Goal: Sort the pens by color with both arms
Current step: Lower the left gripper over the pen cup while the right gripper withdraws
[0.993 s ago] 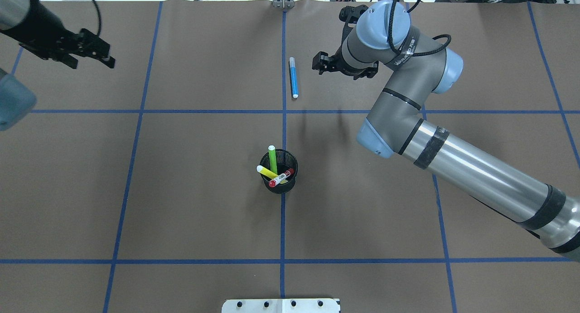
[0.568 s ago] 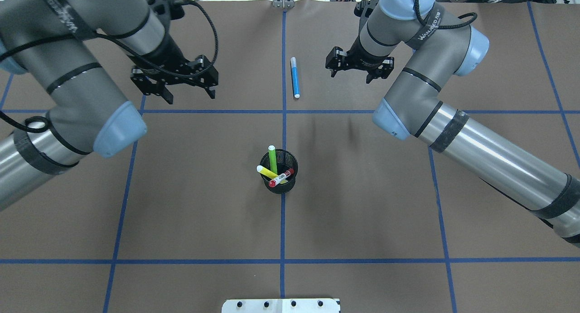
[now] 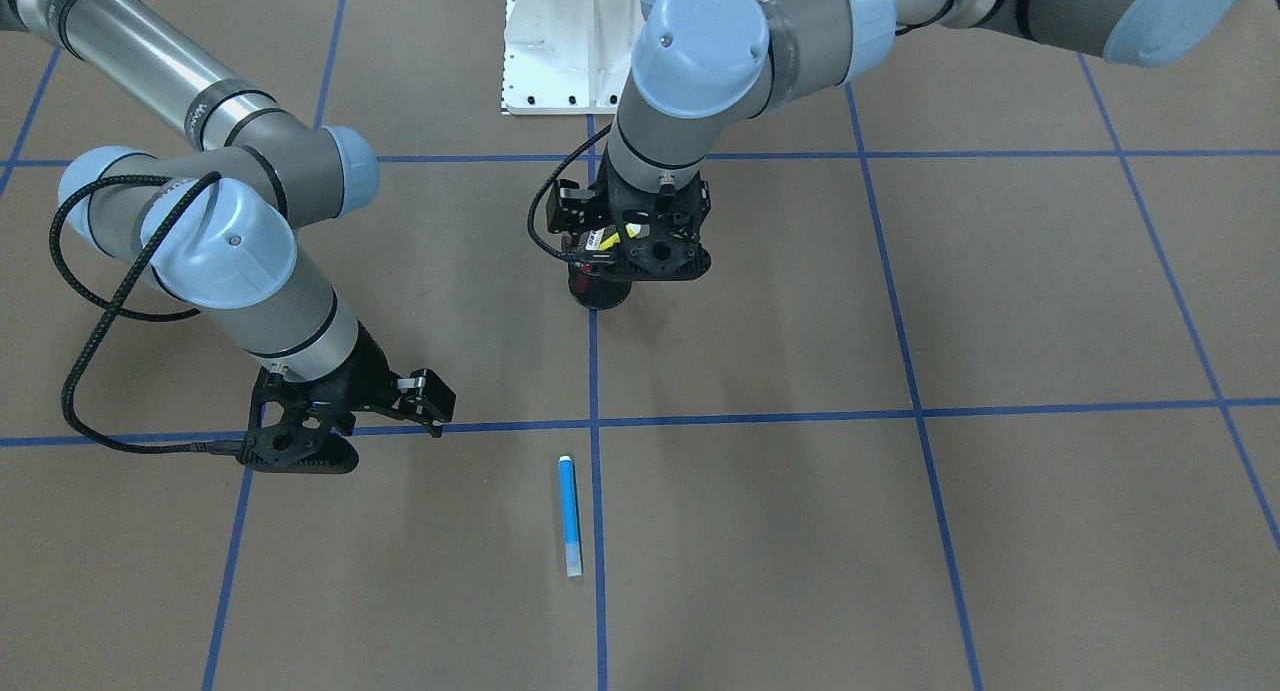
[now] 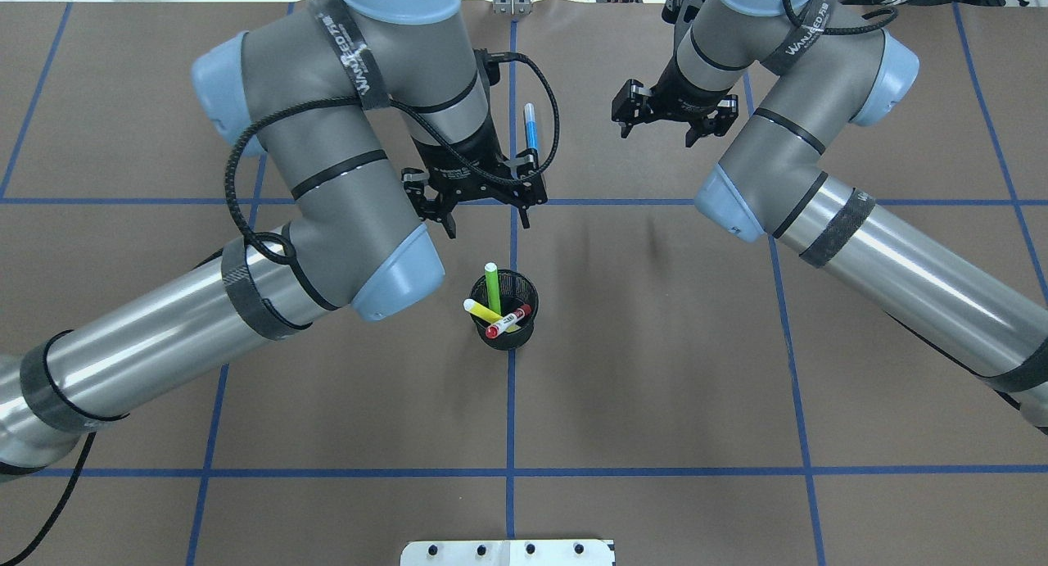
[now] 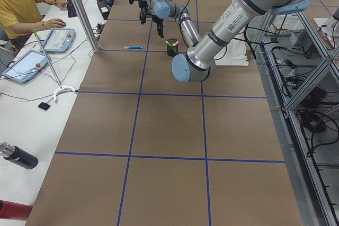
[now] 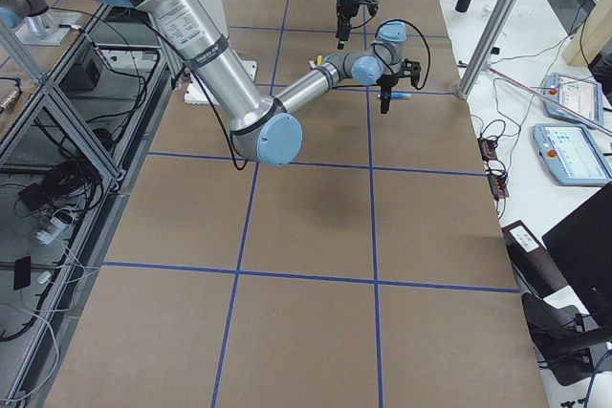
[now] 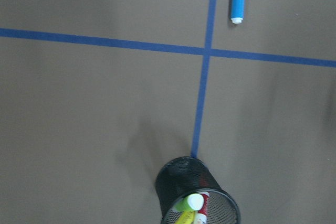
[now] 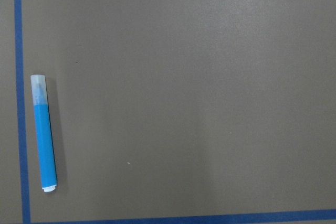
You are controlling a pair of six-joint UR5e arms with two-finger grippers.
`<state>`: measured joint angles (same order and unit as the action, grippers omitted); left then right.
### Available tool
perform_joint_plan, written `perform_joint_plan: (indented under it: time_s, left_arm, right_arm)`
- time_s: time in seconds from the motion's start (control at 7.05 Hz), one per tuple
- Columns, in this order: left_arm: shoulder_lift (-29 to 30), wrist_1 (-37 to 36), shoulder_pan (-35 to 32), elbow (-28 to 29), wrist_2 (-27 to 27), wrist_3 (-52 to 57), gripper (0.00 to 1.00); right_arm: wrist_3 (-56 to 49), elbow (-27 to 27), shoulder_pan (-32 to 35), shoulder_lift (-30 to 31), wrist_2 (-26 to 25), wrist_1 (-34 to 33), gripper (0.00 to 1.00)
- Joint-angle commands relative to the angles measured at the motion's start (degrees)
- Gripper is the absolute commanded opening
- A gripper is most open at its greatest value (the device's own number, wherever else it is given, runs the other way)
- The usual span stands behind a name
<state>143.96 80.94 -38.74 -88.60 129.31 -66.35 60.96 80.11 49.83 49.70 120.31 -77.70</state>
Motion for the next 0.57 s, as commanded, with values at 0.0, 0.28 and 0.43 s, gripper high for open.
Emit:
perform_joint_plan:
  time_s: [0.0,0.28,0.43]
  left_arm:
    - [-0.26,-0.08,3.83,1.06,-0.02,-0.10,0.63]
    - [-1.23,-0.08,5.51,1.06,0.07,-0.10,0.62]
    - [-1.23,-0.52,5.78,1.06,0.07,-0.10,0.62]
  right_arm:
    - [0.03,0.04,0.01,0.05,-0.07,0.00,0.99]
    - [0.03,0.04,0.01,0.13,-0.08,0.00,0.99]
    - [0.03,-0.04,0.01,0.13,-0.08,0.00,0.99]
